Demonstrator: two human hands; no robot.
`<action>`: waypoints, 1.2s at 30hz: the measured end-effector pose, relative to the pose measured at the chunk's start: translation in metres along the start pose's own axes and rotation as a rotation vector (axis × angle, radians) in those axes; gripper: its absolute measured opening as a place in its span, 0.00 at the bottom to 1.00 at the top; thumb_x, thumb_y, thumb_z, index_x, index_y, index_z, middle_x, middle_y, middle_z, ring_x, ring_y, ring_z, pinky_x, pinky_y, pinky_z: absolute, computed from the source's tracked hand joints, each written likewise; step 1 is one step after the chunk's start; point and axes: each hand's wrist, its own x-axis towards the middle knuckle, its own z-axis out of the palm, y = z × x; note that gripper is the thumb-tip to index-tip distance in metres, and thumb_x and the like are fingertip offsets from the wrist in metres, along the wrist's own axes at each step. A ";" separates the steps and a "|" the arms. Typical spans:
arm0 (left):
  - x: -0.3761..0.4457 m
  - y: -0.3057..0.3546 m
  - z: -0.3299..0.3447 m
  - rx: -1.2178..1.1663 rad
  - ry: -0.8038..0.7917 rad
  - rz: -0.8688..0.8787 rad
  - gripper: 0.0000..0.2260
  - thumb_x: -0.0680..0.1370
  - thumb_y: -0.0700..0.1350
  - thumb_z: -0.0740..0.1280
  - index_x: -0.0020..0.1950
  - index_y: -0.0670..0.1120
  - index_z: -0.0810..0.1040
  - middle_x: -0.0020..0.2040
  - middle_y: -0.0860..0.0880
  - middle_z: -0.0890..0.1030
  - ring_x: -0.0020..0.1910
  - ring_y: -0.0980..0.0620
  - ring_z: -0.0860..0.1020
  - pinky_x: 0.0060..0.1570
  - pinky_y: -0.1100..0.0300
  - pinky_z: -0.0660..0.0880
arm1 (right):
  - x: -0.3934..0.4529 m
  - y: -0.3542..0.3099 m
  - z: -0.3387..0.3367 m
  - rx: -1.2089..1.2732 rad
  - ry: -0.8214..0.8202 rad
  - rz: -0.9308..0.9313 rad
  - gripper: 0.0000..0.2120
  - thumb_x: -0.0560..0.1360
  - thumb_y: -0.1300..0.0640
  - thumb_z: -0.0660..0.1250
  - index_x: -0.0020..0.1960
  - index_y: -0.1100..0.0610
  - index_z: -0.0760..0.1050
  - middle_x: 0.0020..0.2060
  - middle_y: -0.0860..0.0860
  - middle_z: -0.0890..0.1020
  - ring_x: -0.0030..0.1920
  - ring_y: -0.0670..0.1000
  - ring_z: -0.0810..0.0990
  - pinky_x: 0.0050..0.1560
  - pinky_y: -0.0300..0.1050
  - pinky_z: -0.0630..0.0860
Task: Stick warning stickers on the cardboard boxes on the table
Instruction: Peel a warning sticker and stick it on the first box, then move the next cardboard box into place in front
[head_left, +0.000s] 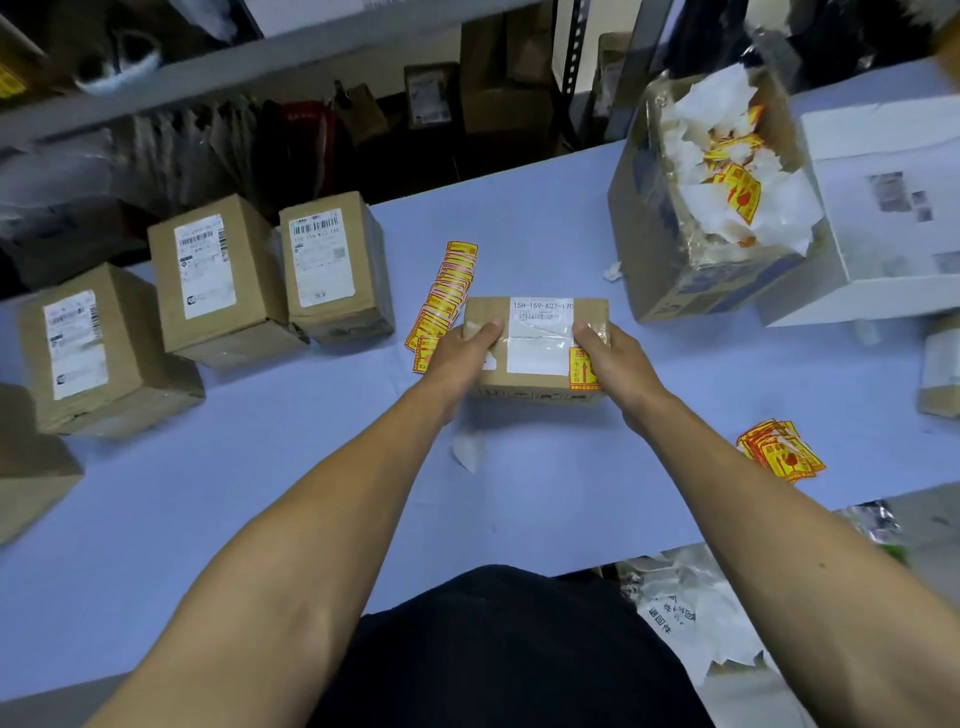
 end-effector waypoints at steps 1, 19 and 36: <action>0.001 -0.001 -0.001 0.012 -0.008 0.002 0.07 0.79 0.56 0.66 0.45 0.54 0.78 0.47 0.55 0.84 0.51 0.52 0.81 0.55 0.56 0.76 | 0.001 0.001 0.000 -0.006 0.001 -0.006 0.18 0.77 0.38 0.61 0.62 0.46 0.76 0.54 0.45 0.84 0.54 0.48 0.83 0.58 0.47 0.77; -0.037 0.038 -0.063 0.844 0.164 0.559 0.22 0.78 0.49 0.66 0.69 0.40 0.71 0.65 0.40 0.76 0.66 0.39 0.72 0.59 0.50 0.72 | -0.024 -0.049 0.011 -0.739 0.277 -0.313 0.31 0.78 0.46 0.66 0.76 0.59 0.65 0.73 0.58 0.70 0.72 0.60 0.68 0.67 0.53 0.67; -0.076 -0.017 -0.279 1.264 0.482 0.459 0.31 0.80 0.63 0.56 0.79 0.50 0.58 0.82 0.44 0.53 0.80 0.41 0.45 0.74 0.35 0.47 | -0.070 -0.131 0.218 -1.182 0.018 -0.839 0.31 0.79 0.46 0.62 0.78 0.56 0.60 0.77 0.60 0.61 0.78 0.61 0.58 0.75 0.56 0.58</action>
